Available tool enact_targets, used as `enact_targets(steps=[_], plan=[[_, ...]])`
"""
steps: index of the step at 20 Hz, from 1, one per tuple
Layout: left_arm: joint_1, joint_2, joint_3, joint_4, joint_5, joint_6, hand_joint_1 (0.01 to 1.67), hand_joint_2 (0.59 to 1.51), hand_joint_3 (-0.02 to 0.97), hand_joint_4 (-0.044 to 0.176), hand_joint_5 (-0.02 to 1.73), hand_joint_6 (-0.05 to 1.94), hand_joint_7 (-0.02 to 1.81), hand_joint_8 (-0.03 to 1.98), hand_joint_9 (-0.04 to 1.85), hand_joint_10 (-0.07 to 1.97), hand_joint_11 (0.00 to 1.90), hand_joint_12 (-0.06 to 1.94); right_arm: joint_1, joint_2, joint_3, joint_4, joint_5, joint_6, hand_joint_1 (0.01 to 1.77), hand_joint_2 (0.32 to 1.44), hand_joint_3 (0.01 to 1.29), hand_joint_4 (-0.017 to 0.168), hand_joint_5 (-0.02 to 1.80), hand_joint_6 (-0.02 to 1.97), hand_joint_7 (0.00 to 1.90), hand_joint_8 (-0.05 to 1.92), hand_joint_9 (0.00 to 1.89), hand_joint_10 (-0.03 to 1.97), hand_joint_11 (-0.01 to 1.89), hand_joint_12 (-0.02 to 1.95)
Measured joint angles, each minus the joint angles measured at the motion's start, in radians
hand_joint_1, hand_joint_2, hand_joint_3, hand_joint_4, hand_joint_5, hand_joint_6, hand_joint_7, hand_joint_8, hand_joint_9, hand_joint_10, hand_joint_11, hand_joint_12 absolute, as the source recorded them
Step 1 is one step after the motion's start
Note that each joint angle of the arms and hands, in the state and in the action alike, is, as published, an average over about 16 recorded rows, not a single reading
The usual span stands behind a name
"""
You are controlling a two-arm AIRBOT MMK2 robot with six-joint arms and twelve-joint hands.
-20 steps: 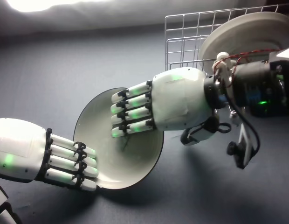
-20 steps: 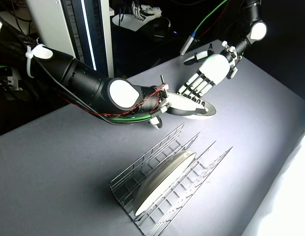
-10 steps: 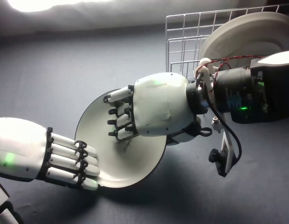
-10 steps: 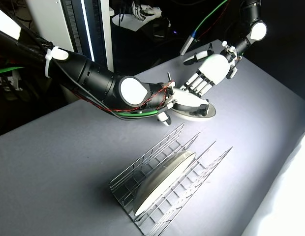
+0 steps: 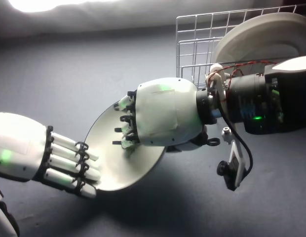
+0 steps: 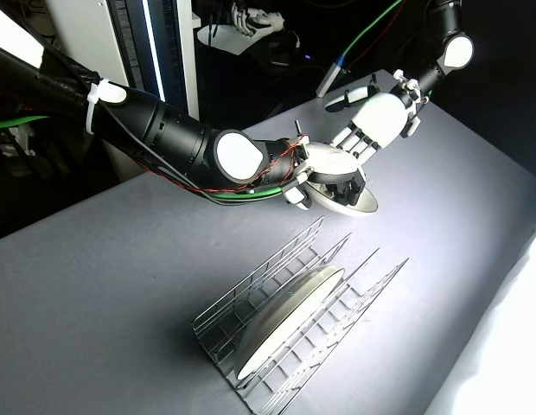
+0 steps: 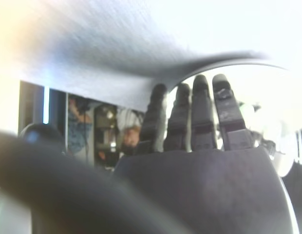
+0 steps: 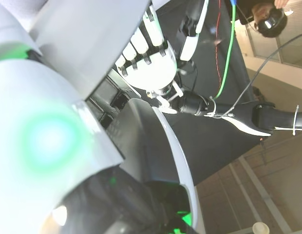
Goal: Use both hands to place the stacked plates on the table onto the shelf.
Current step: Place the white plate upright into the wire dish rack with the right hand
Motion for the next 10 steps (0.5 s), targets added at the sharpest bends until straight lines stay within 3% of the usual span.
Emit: enact_targets(steps=[6,10], plan=[[-0.083,0.044,-0.013,-0.014,0.001,-0.017,0.01,1.043,0.014,0.008,0.02,0.02,0.01,0.00,0.02,0.01,0.02,0.01,0.016,0.056,-0.068,0.067,-0.007,-0.004,1.24,0.97,0.01,-0.007,0.86,0.33,1.02,0.39,1.04,0.78,0.81,0.95],[-0.129,0.089,-0.031,-0.020,0.018,-0.017,0.01,1.041,0.014,0.005,0.02,0.01,0.02,0.01,0.02,0.01,0.02,0.01,0.032,0.101,-0.119,0.132,-0.009,-0.005,1.27,0.96,0.01,-0.008,0.91,0.44,1.09,0.43,1.05,0.94,0.86,0.95]])
